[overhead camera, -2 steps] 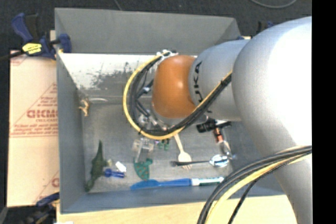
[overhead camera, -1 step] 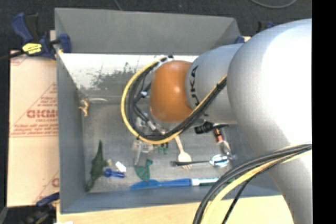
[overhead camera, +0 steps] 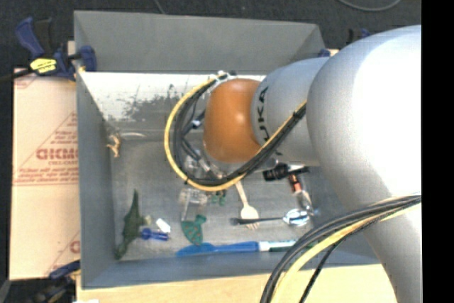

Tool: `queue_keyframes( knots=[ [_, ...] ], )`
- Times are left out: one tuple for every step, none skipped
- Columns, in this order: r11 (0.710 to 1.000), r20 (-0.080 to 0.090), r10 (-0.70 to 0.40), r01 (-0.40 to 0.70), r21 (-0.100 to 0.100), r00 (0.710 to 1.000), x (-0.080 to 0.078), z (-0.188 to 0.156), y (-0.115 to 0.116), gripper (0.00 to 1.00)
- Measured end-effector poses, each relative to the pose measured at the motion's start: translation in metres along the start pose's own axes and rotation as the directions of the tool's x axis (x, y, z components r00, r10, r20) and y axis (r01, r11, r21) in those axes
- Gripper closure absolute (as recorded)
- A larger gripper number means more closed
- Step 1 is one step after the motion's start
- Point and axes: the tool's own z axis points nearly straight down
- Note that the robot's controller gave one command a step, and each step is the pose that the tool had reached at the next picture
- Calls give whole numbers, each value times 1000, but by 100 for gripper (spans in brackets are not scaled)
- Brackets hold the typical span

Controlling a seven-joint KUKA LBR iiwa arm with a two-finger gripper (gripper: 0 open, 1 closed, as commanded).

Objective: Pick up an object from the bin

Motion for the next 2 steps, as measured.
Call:
queue_keyframes(
  knots=[
    [1000,2,-22,22,1,1000,0,0,0,0],
    [1000,7,-1,1,-4,1000,-3,-3,1,100]
  ],
)
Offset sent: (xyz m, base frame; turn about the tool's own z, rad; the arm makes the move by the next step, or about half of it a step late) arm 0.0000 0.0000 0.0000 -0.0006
